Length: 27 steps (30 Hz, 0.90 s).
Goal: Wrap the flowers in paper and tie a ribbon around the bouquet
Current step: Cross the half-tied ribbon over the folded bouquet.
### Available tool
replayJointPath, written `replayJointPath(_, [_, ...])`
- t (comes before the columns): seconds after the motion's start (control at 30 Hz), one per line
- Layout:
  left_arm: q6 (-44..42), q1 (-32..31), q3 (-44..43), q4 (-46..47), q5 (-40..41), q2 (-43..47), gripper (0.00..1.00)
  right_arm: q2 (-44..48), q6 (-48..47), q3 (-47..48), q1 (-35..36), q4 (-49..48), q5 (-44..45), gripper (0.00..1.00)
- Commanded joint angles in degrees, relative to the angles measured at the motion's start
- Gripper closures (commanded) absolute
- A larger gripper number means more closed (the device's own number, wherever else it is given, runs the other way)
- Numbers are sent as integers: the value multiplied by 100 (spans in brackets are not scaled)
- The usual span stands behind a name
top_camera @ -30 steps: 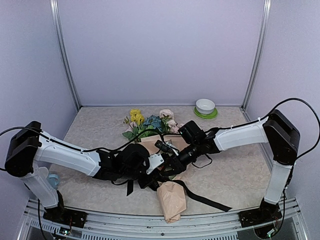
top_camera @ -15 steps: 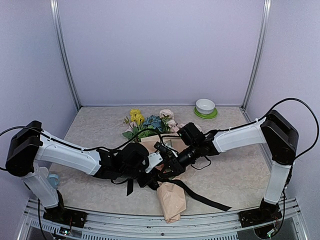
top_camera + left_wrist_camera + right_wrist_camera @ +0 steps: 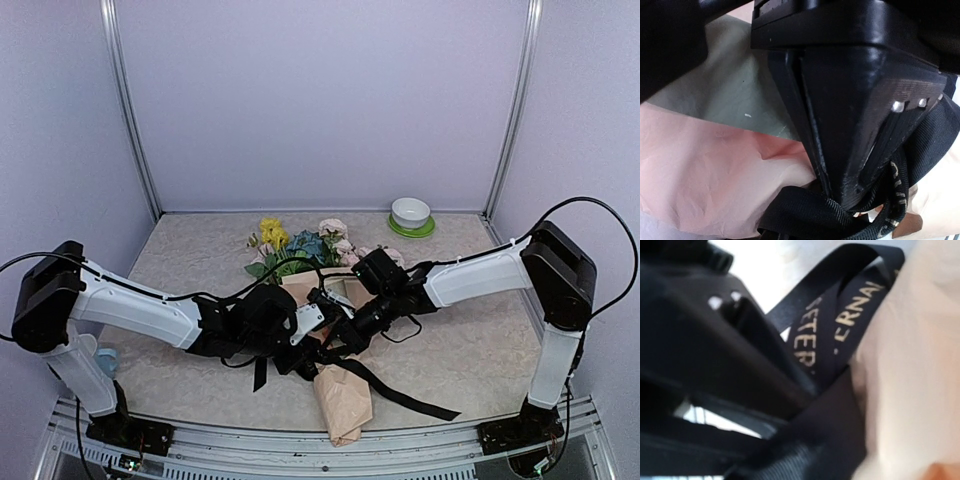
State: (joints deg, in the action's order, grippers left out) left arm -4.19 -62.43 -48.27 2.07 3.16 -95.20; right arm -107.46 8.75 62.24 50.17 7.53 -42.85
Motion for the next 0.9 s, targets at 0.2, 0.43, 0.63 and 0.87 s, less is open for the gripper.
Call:
replayJointPath(0.2, [109, 132, 222, 394, -226, 503, 71, 494, 65, -34, 97, 15, 513, 100])
replayJointPath(0.43, [91, 188, 236, 519, -334, 424, 81, 463, 122, -75, 97, -143, 277, 97])
replayJointPath(0.63, [115, 193, 117, 496, -416, 211, 85, 340, 108, -89, 113, -203, 1, 82])
replayJointPath(0.87, [147, 226, 78, 542, -481, 131, 87, 307, -8, -106, 204, -150, 141, 74])
